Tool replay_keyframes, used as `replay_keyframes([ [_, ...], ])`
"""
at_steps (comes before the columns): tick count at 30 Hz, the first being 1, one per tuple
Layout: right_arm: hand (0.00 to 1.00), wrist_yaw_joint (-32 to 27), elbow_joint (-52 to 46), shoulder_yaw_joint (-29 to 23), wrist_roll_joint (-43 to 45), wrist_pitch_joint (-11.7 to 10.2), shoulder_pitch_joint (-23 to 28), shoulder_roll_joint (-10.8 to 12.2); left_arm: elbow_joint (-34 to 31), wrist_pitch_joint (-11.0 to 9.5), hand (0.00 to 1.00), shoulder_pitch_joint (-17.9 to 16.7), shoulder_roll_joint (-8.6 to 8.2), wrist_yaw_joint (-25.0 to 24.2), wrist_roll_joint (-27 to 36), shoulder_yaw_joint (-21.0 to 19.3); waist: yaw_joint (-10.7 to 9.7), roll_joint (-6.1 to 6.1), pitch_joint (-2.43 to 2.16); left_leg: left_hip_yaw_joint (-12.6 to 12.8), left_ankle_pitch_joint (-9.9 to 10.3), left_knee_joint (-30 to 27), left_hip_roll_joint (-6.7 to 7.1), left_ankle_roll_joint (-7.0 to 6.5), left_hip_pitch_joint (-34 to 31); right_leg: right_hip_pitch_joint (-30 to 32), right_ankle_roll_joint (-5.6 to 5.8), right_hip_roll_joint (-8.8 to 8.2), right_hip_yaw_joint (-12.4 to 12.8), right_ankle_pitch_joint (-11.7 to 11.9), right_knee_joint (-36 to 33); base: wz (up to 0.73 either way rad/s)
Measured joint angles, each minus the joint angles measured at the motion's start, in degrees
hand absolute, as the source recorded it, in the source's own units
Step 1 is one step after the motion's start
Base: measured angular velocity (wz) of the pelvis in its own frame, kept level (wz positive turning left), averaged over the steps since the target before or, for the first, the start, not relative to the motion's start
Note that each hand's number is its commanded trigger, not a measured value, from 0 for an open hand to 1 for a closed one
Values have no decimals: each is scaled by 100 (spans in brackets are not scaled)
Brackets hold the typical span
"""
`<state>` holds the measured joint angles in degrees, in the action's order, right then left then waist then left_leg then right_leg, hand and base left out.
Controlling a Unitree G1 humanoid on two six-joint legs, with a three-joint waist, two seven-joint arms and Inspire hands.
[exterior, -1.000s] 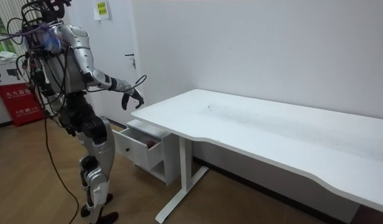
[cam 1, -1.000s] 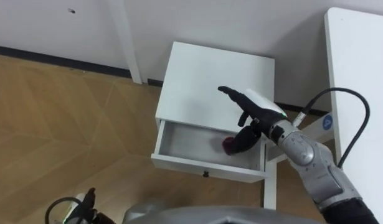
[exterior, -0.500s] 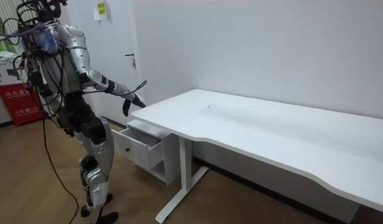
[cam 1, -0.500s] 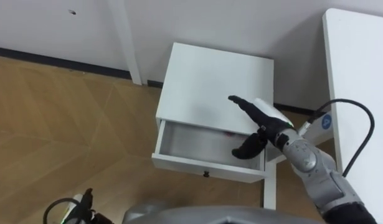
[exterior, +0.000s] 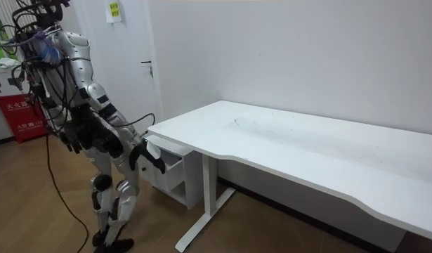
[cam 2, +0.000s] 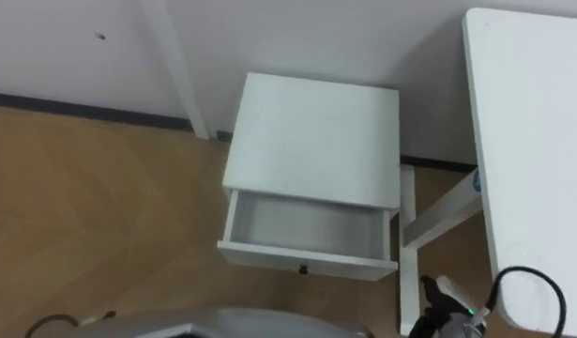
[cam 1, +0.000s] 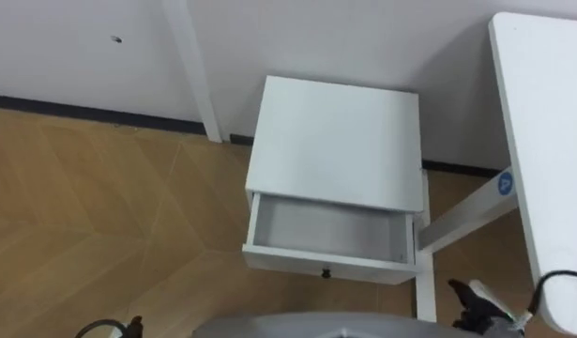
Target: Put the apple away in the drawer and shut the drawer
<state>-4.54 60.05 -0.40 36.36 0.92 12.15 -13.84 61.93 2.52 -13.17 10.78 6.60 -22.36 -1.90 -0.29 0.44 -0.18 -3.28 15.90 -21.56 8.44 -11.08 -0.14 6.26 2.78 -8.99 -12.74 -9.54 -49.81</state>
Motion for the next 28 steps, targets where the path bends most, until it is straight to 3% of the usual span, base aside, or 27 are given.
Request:
replay_keyframes([
  [1,0,-20,117,-89,-84,-16,51,11,13,-5,0,32,78,1,44,29,-18,39,-15,-9,35,-126,15,-67,4,677,11,-48,288,732,-1019,9],
  [2,0,-37,180,-112,-135,-21,28,11,58,-10,0,80,121,1,37,62,-53,97,-29,-8,56,-216,15,-102,-36,1046,28,-52,445,855,-1632,14],
  [3,0,-44,267,-158,-255,-46,-9,3,203,9,0,222,169,1,37,99,-141,138,5,-44,77,-372,0,-134,-147,1834,-24,-69,606,771,-3009,11],
  [4,0,-47,288,-187,-382,-67,-40,-9,242,13,0,344,178,1,39,115,-138,254,40,-47,79,-475,-49,-133,-266,2421,-61,-55,685,599,-4146,18],
  [5,0,-45,348,-178,-578,-83,24,-10,248,49,0,408,181,-1,27,108,-185,330,91,-89,82,-510,-76,-134,-343,2862,-34,-98,710,493,-4917,7],
  [7,0,-8,526,-110,-840,-50,34,4,245,100,0,396,186,-3,29,82,-280,363,97,-127,98,-473,-76,-80,-327,3041,-1,-172,818,413,-5052,17],
  [8,0,0,600,-77,-1042,45,106,3,231,117,0,338,184,-4,15,64,-310,406,120,-124,96,-395,-68,44,-232,2812,5,-215,804,403,-4348,6],
  [9,0,12,655,-76,-1124,107,113,6,230,124,0,261,183,-7,15,42,-309,388,112,-121,103,-333,-59,263,-164,2600,10,-214,790,394,-3781,-18],
  [10,0,21,686,-80,-1183,238,134,22,229,137,0,51,171,-2,15,-48,-332,314,102,-68,23,5,-44,786,46,2010,7,-125,728,333,-2277,-28],
  [11,0,20,692,-81,-1187,272,137,28,229,154,0,-62,165,-1,24,-79,-356,221,66,-64,-20,185,-41,1168,162,1702,-40,-91,760,295,-1467,-5],
  [12,0,-18,686,-107,-1211,285,166,99,171,178,0,-130,271,8,29,-57,-412,35,36,98,194,-677,-261,881,-161,1240,87,-132,701,195,-315,10],
  [13,0,-14,693,-126,-1228,309,138,126,56,171,0,-77,362,37,20,-86,-311,13,81,225,776,-1224,-526,641,-483,1054,312,-78,838,48,375,-24],
  [14,0,10,673,-126,-1249,350,126,138,130,216,0,-98,377,74,35,-229,-60,-138,58,323,868,-1271,-483,628,-450,616,354,-14,946,-34,1267,-44],
  [15,0,14,655,-127,-1250,344,126,137,167,226,0,-100,361,72,43,-257,-32,-166,59,315,861,-1198,-512,644,-365,319,331,84,934,-7,1675,-42],
  [16,0,17,640,-141,-1270,293,121,139,165,197,0,-82,337,75,43,-241,-25,-261,62,321,756,-908,-528,792,-188,-150,303,163,850,-3,2364,-11],
  [19,0,33,646,-174,-1366,202,-88,134,137,118,0,-71,259,79,31,-254,38,-348,46,433,449,-200,-591,850,105,-655,232,316,737,218,3414,-17],
  [21,0,54,673,-172,-1354,151,-161,143,136,121,0,-51,235,128,42,-249,9,-372,27,456,347,97,-602,867,275,-867,240,344,750,224,3775,-2],
  [24,0,188,735,-148,-1361,87,-226,166,103,119,0,53,172,186,30,-256,-103,-310,16,473,210,311,-701,751,356,-954,223,432,558,210,3920,17],
  [28,0,318,801,-135,-1490,51,-189,272,-101,103,0,120,50,193,26,-293,-112,-247,11,634,24,818,-849,834,616,-938,145,569,479,168,3919,-7],
])
